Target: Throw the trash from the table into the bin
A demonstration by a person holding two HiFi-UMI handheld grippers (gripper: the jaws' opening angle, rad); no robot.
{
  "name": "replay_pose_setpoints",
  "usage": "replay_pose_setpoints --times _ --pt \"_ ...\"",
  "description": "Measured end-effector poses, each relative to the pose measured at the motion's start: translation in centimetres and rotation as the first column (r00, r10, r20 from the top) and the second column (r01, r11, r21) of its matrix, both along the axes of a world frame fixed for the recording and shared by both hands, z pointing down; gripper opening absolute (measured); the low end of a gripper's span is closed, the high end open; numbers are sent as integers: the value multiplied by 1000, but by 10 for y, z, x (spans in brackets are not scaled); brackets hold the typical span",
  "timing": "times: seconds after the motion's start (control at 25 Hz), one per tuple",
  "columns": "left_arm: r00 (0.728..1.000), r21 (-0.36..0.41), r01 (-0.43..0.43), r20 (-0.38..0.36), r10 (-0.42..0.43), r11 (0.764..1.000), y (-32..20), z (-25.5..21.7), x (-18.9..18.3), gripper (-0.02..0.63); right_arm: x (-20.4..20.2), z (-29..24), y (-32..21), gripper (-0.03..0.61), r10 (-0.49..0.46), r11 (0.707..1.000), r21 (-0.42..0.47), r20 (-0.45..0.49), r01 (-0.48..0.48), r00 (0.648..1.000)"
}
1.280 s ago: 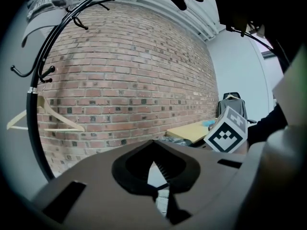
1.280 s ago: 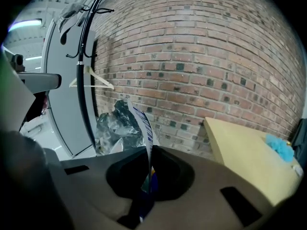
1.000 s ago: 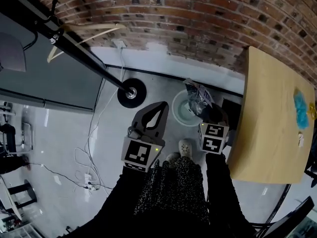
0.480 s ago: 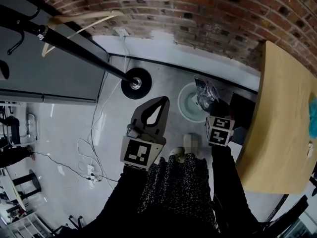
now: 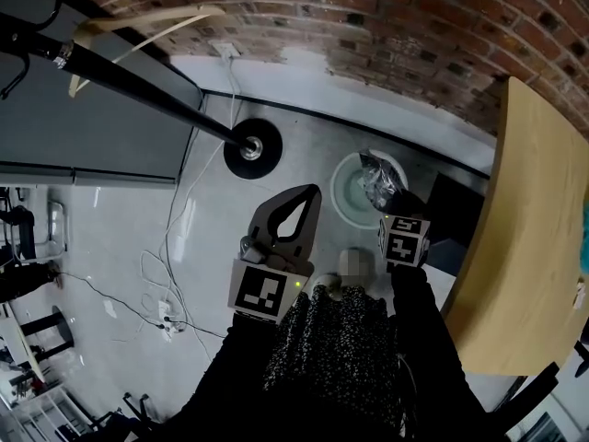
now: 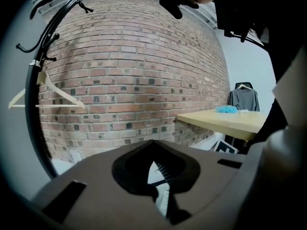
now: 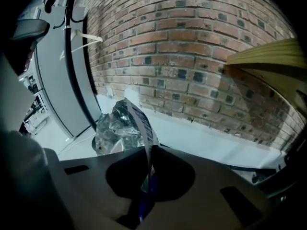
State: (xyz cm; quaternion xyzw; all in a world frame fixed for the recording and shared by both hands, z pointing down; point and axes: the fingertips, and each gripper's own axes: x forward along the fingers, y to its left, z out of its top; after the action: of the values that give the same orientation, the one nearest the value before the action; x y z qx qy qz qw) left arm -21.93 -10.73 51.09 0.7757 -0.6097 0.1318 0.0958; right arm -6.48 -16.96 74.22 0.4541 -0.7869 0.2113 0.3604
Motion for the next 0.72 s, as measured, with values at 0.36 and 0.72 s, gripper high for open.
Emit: replay_pose_setpoints --times 0.36,0.72 --pt "1000 -31 18 -8 -18 999 3 20 2 6 -1 43 11 12 -49 993 -110 -35 44 998" --pt "1000 -49 27 -4 -27 998 7 26 2 6 -12 58 18 59 -106 978 -180 0 105 994"
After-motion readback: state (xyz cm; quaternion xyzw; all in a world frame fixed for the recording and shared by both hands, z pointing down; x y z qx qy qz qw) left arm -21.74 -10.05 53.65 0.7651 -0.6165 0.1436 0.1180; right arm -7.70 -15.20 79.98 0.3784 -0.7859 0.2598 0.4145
